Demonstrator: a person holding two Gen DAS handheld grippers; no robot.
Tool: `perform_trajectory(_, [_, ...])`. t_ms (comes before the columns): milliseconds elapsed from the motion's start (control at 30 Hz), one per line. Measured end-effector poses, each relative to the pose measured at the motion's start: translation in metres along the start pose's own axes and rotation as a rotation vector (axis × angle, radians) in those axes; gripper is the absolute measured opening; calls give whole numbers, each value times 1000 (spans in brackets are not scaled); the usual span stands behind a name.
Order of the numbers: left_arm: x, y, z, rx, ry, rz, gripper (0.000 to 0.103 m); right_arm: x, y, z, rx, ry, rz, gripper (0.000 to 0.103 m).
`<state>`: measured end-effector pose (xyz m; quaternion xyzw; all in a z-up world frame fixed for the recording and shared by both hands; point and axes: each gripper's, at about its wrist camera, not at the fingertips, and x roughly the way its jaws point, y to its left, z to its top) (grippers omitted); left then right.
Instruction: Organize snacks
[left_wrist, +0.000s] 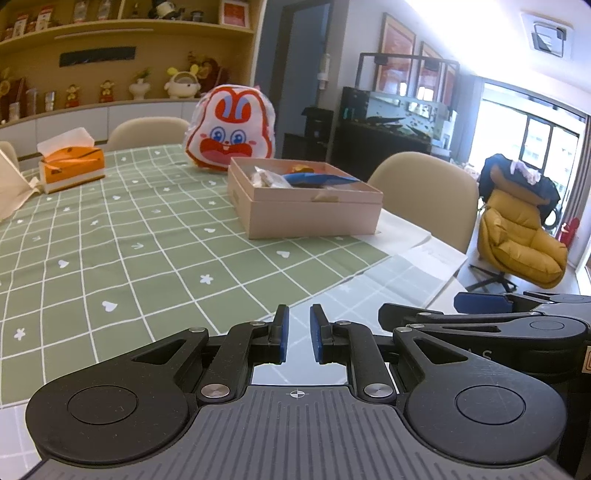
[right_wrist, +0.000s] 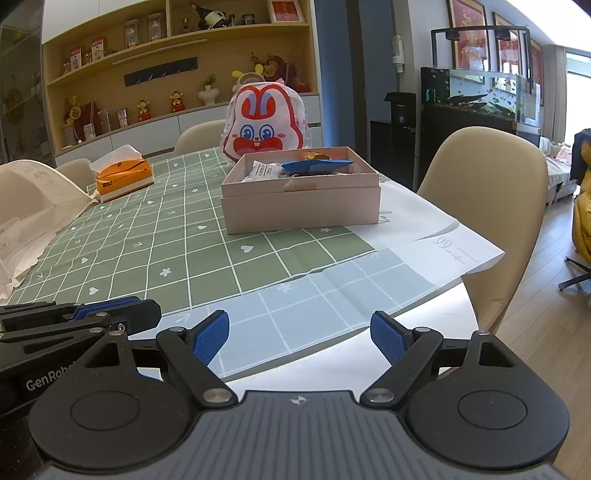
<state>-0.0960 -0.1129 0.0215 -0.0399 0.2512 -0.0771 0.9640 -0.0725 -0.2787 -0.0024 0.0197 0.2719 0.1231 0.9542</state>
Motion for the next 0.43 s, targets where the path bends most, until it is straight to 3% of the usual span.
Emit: perform_trajectory(433, [0,-3,0,54,-18,23,17,-2,-3,2,8,-7,-10,84])
